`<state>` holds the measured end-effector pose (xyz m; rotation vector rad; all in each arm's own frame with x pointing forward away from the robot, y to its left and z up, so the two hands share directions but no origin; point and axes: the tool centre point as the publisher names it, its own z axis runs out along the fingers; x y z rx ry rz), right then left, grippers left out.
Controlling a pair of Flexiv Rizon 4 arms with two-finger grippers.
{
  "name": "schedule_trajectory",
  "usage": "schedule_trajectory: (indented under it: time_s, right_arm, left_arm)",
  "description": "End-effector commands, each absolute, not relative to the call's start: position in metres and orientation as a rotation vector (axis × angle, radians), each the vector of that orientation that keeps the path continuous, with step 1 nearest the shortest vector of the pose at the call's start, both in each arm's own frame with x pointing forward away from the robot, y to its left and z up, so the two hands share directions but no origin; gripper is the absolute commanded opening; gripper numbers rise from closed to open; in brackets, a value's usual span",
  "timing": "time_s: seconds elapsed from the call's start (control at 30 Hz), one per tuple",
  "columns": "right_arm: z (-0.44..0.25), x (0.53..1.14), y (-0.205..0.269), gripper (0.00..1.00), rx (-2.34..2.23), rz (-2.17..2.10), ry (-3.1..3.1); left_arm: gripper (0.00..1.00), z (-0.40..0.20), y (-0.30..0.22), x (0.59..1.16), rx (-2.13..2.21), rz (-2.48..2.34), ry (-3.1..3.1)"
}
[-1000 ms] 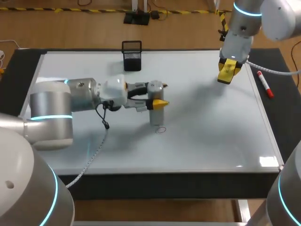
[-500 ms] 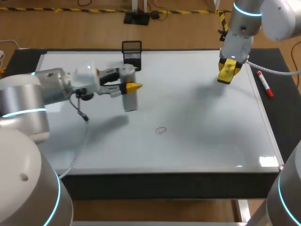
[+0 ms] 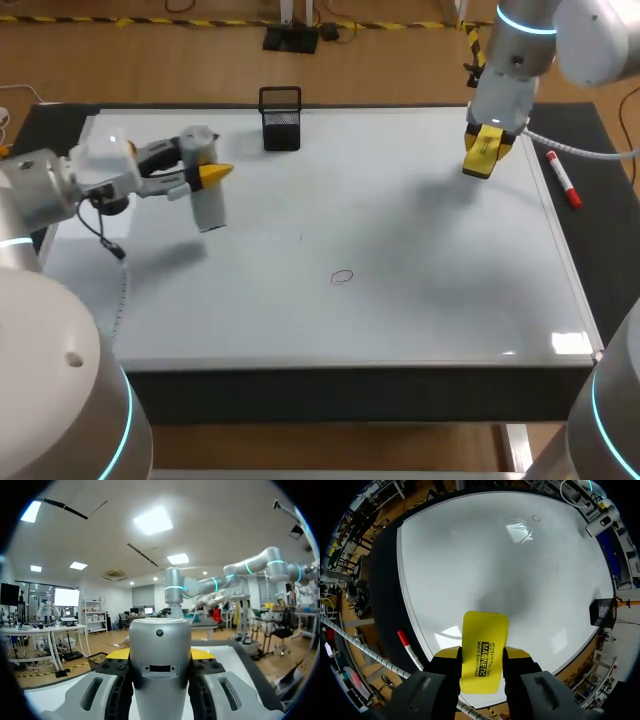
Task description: Pick up the inspection probe, press it on each red-marked spot on the whiteboard one by one, put down the probe, pick up the eraser, and wipe off all the red marks.
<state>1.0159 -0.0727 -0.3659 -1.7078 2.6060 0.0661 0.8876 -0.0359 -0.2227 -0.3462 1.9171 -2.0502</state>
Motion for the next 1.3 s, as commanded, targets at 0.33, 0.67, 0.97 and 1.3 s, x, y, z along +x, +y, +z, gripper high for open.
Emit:
schedule_trajectory:
  time_s: [0.33,0.67,0.97,1.3]
  right_arm:
    - [-0.365,1.017,-0.073,0.0,-1.712,0.063,2.607]
    - [-0.365,1.017,-0.073,0.0,-1.712,0.063,2.607]
    - [-0.358,1.007,-0.058,0.0,-1.734,0.04,2.58]
    - [-0.346,0.956,0.003,0.0,-1.861,-0.024,2.431]
  left_arm:
    - [0.0,-0.224,-0.001,0.887,-0.376,-1.999,1.902]
    - [0.0,-0.228,0.008,0.887,-0.396,-1.996,1.89]
    - [0.0,-0.228,0.008,0.887,-0.396,-1.996,1.89]
    - [0.0,-0.228,0.008,0.887,-0.396,-1.996,1.89]
